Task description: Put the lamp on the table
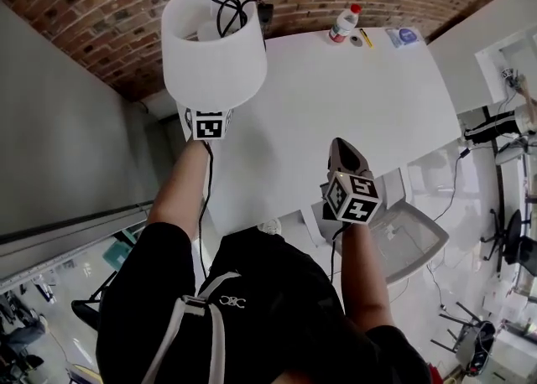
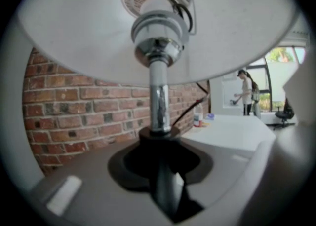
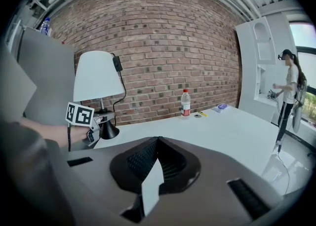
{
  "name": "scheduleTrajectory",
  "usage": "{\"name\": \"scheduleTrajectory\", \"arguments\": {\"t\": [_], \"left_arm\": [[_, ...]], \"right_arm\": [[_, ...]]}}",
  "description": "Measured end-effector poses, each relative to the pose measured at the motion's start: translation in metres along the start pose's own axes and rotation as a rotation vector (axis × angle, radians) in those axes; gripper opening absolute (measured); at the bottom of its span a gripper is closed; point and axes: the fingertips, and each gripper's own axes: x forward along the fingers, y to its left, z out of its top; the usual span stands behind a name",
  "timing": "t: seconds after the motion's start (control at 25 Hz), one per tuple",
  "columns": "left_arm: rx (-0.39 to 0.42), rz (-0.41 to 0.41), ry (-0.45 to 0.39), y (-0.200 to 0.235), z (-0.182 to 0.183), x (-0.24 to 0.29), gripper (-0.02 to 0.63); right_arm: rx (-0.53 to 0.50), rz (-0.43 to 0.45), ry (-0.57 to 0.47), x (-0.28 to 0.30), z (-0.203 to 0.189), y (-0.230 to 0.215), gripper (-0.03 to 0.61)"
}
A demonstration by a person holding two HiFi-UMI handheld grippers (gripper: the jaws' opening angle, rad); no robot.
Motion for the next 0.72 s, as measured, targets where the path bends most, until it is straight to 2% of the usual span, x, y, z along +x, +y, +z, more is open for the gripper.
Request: {"name": "scheduleTrajectory", "arguments": {"t": [0.28,0.72], "left_arm": [[-0.06,0.001,0.02,0.016,-0.036,0.027,0.11],[-0.045,0.038,0.045,0.049,-0.068,0.045,0.111]], "right_arm": [[-0.028,0.018,0.009,0.009,-0.007,0.005,-0.005],[-0.018,0.03,0.075,0.029,-0.028,0.0,-0.005]]}}
